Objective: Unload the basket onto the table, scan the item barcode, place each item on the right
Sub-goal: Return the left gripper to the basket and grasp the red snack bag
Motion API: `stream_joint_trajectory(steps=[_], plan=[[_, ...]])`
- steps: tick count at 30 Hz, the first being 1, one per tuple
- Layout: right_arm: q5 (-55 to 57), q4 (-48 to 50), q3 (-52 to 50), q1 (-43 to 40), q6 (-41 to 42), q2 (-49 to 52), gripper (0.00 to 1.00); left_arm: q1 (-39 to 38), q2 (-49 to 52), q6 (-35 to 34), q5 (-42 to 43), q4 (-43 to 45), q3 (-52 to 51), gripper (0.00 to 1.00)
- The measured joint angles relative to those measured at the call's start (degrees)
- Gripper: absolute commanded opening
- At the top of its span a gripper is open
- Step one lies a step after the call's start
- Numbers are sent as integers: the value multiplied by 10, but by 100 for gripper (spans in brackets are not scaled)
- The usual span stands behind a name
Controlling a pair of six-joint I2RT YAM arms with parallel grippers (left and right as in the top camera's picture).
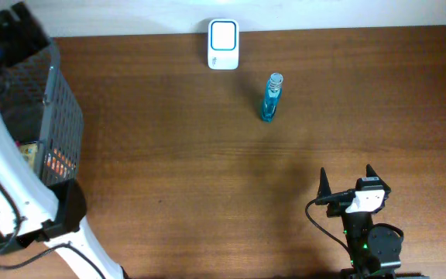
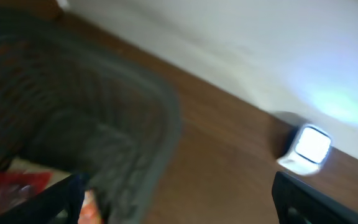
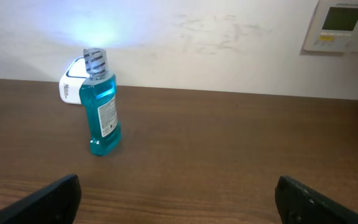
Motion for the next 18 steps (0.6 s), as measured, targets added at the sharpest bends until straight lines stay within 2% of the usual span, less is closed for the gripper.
stream_joint_trajectory(steps=[4,9,14,18], plan=[[0,0,0,0,0,0,98,78,-30,0,-42,-2,-134,95],[0,0,0,0,0,0,98,141,-41,-40,-155,16,-340,96],[0,0,0,0,0,0,99,157,-40,-50,-178,85,-503,96],[0,0,0,0,0,0,98,157,-40,-52,-201,135,-568,92]])
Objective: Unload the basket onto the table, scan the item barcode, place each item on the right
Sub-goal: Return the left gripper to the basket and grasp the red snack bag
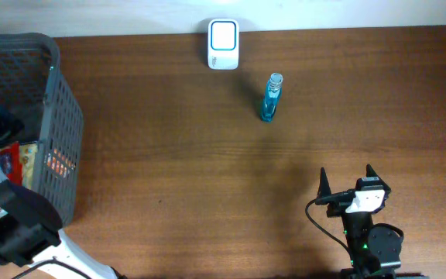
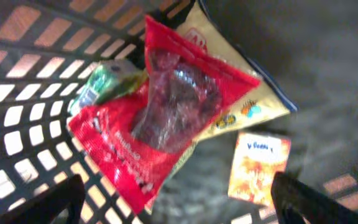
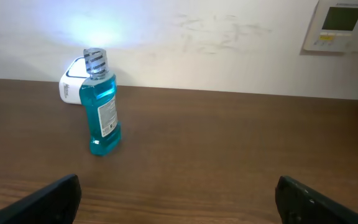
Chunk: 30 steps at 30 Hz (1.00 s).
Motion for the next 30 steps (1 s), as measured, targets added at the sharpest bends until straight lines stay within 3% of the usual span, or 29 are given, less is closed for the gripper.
stream_joint_trajectory(steps=[8,18,22,24,27,30], plan=[[0,0,0,0,0,0,98,0,-1,20,-19,159,-120,90],[0,0,0,0,0,0,98,3,-1,27,-80,222,-225,84],[0,0,0,0,0,0,98,19,-1,31,-85,226,-243,48],[0,0,0,0,0,0,99,25,-1,35,-78,226,-243,44],[0,0,0,0,0,0,98,26,-1,33,-71,226,-243,28],[0,0,0,0,0,0,98,28,-1,34,-48,207,-234,22]])
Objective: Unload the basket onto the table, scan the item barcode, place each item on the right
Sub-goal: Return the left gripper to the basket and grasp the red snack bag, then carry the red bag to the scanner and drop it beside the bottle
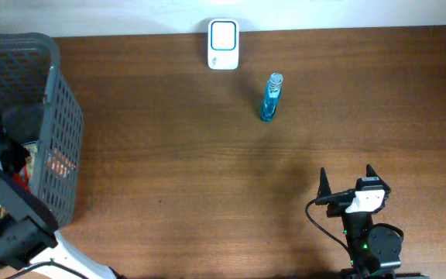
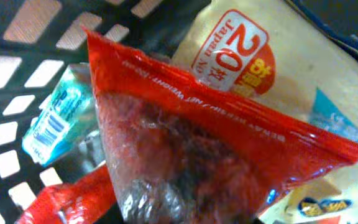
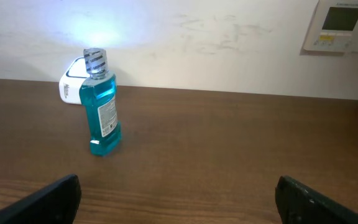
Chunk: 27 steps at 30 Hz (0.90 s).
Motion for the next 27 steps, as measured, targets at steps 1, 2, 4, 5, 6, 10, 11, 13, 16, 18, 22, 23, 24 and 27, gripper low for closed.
stream_joint_trajectory(steps=[1,2,4,5,6,10,11,13,16,18,22,23,24,27], plan=[[0,0,0,0,0,0,98,1,0,-1,15,-12,13,20],[0,0,0,0,0,0,98,2,0,0,27,-23,27,17],[0,0,0,0,0,0,98,1,-2,0,57,-39,66,7],[0,0,0,0,0,0,98,1,-4,-1,76,-46,90,3],[0,0,0,0,0,0,98,1,-8,-1,87,-52,104,2],[0,0,0,0,0,0,98,1,-54,-1,157,-80,190,3],[0,0,0,0,0,0,98,1,-68,-1,170,-80,202,3],[0,0,0,0,0,0,98,1,-105,-1,211,-80,227,3],[0,0,0,0,0,0,98,1,-152,-3,273,-69,257,4],[0,0,0,0,0,0,98,-2,-203,-6,343,-42,273,4],[0,0,0,0,0,0,98,-76,-276,-45,430,-11,281,6],[0,0,0,0,0,0,99,-120,-280,-53,441,-4,282,5],[0,0,0,0,0,0,98,-146,-281,-57,444,0,283,5],[0,0,0,0,0,0,98,-269,-260,-64,443,10,283,6]])
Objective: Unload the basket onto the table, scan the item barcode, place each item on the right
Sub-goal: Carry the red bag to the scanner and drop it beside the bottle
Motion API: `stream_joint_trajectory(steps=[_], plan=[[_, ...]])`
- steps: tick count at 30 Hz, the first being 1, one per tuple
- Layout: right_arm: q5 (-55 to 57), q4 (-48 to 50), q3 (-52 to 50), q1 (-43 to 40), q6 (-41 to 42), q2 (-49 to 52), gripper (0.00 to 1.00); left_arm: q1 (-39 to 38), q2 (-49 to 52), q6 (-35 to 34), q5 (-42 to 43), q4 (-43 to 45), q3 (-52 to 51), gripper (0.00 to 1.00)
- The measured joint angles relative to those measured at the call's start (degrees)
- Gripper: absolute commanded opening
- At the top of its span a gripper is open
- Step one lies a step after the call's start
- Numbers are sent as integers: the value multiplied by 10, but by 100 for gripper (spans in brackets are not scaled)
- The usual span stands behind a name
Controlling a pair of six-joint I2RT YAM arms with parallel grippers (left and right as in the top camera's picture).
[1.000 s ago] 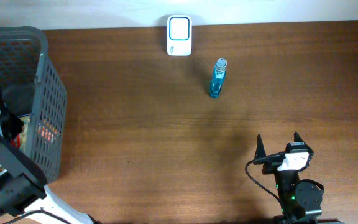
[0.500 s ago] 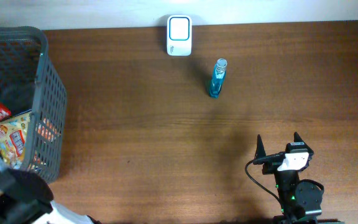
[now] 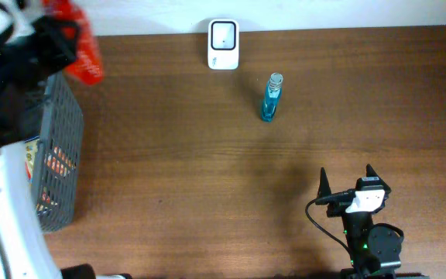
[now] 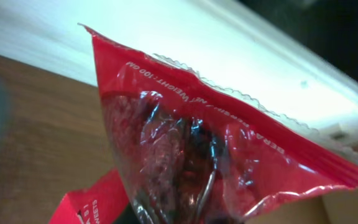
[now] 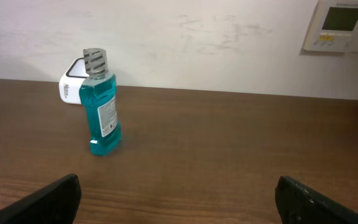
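Note:
A red snack bag hangs above the far right corner of the grey basket, with my left gripper shut on it. In the left wrist view the red bag fills the frame and hides the fingers. The white scanner stands at the table's far edge, and also shows in the right wrist view as the scanner. My right gripper rests open near the front edge. Nothing lies between the right gripper's fingers.
A blue mouthwash bottle stands upright to the right of the scanner; the right wrist view shows the bottle in front of the scanner. More packets lie in the basket. A wall panel hangs at the far right.
My left gripper was low in the basket, close over the red bag. Now it holds the bag up above the basket's far right corner. The blue glow on the wall behind the scanner has gone.
My left arm was first at the basket's far rim, with the scanner in its view. Then it looked down on the red bag among packets, then hung close over it. Now the bag is lifted out. The right arm, bottle and scanner stayed put.

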Motion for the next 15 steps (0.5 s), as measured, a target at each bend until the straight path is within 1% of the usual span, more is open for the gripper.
stream_joint_trajectory(steps=[2,7,10,15], plan=[[0,0,0,0,0,0,98,-75,39,-4,-27,3,1,7],[0,0,0,0,0,0,98,-191,166,-5,-101,7,1,8],[0,0,0,0,0,0,98,-231,243,-6,-134,13,0,9],[0,0,0,0,0,0,98,-268,361,-6,-166,52,0,12]])
